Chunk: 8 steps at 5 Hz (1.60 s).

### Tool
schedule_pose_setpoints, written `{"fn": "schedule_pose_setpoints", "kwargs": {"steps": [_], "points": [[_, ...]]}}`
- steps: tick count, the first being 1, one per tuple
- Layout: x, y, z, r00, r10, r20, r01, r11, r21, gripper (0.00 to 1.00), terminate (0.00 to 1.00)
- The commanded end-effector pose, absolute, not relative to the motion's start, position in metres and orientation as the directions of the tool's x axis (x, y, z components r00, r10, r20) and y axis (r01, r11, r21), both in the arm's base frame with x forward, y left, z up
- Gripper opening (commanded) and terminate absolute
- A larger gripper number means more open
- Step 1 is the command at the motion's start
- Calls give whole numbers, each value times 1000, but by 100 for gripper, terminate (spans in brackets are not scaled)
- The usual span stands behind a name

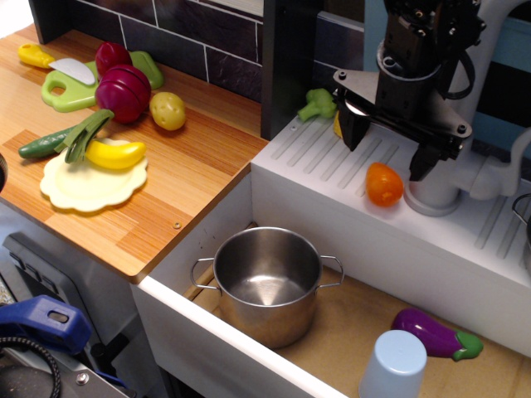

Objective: Put carrot in pot or pan

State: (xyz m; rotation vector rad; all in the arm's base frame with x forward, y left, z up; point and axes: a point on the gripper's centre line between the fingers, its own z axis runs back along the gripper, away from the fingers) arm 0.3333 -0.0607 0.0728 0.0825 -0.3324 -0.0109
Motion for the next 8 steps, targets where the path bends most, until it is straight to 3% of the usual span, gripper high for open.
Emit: {"fn": "schedule_pose_setpoints", "kwargs": {"steps": [1,4,5,7,8], "points": [[333,-61,73,945,-24,326,-3,997,83,100,0],[346,-60,50,919,-36,394,20,999,45,100,0],[350,-58,43,910,-63,410,38,997,69,100,0],[353,-48,26,914,-71,399,63,997,35,100,0],[355,-46,18,916,-61,397,59,998,18,0,0]]}}
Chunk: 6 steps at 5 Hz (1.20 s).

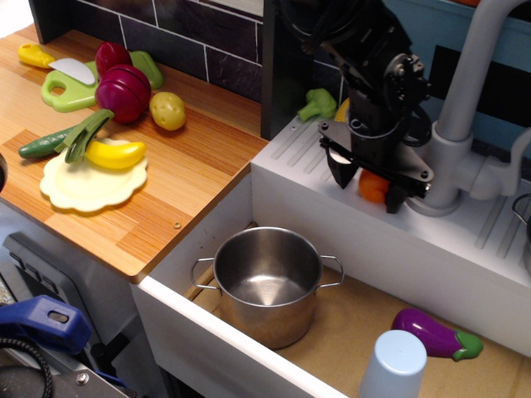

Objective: Put carrot in pot or pan

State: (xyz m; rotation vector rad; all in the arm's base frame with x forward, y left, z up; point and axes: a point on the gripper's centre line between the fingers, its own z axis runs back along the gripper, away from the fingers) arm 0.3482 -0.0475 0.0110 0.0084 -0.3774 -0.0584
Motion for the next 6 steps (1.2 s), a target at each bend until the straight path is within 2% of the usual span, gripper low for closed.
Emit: {"fn": "schedule_pose_setpoints", "kwargs": {"steps": [1,4,5,6], "points": [[356,-45,16,918,-59,392,60,998,8,0,0],[314,-32,49,964,-45,262,20,995,96,0,0],[296,-22,47,983,-24,181,11,997,74,0,0],[284,-15,52,993,5,115,-10,999,44,100,0]]}}
